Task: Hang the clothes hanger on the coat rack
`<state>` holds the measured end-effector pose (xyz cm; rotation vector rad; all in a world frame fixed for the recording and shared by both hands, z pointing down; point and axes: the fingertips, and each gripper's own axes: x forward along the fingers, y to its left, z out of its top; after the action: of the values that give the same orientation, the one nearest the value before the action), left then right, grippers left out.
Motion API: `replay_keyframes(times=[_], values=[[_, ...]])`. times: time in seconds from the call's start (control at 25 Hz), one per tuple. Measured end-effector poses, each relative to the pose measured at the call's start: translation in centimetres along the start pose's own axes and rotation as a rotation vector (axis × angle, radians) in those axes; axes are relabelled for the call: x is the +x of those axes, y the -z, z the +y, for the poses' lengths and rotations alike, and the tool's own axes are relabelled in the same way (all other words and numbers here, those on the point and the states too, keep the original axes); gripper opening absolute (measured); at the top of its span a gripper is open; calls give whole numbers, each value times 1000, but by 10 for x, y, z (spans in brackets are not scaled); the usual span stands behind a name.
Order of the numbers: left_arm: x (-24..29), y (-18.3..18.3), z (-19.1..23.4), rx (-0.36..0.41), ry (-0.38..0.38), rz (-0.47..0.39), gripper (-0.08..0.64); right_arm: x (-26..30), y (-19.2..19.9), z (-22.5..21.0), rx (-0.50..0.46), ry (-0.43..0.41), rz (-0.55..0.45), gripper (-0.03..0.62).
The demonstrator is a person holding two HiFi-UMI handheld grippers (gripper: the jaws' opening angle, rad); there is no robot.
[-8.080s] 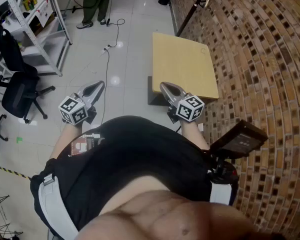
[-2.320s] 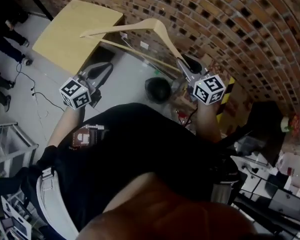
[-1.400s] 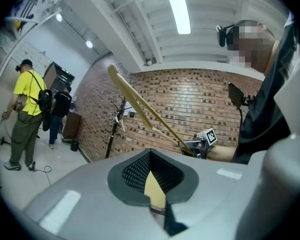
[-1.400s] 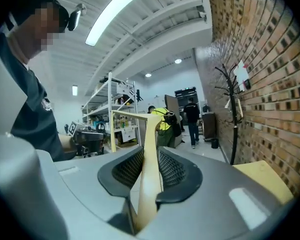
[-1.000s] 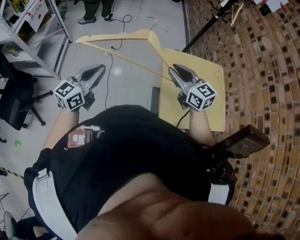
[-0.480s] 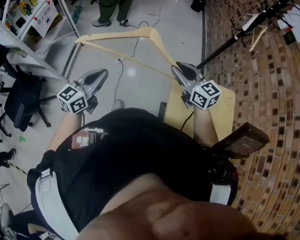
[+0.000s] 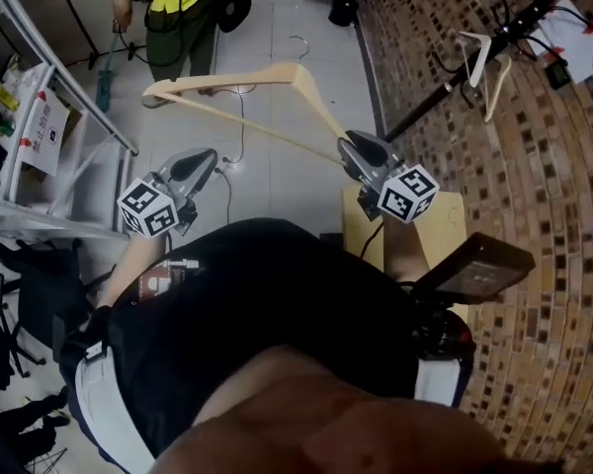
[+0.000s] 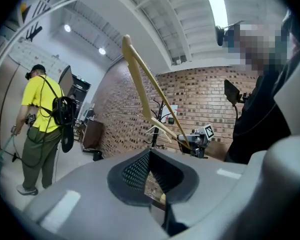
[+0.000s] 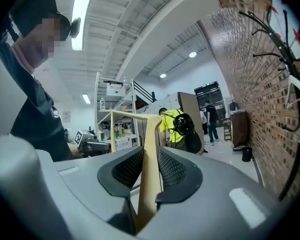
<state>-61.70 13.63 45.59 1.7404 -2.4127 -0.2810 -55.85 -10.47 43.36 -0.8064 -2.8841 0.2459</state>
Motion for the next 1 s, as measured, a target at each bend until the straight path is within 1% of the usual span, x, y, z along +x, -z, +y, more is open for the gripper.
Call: replay_keyframes(times=[0.08,0.16,0.36,0.44,0.52,0.68,0.8,0.88,1.0], values=[[19,-10,29,10,30,15,-8,18,-8,-20,14,33,-14,106],[42,-16,53,2,47,19,-7,31,-12,-42,29,57,-12,106],[109,-17,95,-4,74,29,-8,52,-14,-113,38,86,1,106],[142,-20,112,2,69,27,-8,63,-19,-149,43,81,-7,106],[178,-25,131,10,57,22,-8,78,-26,-187,28,65,-7,106],[248,-41,168,-9,21,7,-8,109,-45,-256,0,9,24,106],[296,-54,191,-2,12,-1,-8,126,-66,-301,-14,-22,13,106],[326,-56,202,-7,29,13,-8,134,-75,-327,-8,-13,5,106],[368,-51,222,-12,76,46,-8,143,-83,-356,-12,16,1,107]])
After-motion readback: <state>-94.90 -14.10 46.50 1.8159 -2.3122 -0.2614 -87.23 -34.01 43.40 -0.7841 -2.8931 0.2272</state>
